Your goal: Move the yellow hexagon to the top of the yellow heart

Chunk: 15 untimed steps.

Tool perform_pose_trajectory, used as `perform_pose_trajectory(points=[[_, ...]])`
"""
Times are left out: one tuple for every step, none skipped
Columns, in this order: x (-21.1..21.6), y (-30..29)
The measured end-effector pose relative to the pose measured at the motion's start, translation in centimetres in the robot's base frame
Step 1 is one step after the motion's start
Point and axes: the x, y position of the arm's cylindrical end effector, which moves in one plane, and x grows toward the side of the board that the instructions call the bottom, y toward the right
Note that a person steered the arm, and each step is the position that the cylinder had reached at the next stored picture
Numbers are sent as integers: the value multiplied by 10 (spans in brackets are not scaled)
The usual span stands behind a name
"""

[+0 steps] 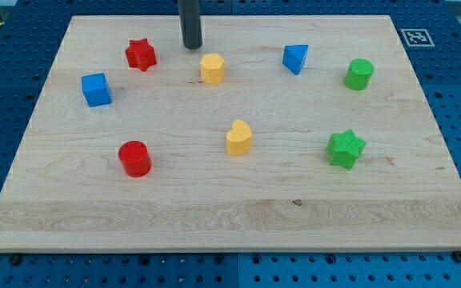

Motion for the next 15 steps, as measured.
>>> perform_pose_trajectory(points=[[31,25],[73,81],[104,120],[75,100],[60,50],[79,19],[126,30],[130,29],[80,10],[34,10],[30,38],[85,65],[142,84],[150,79],[145,46]])
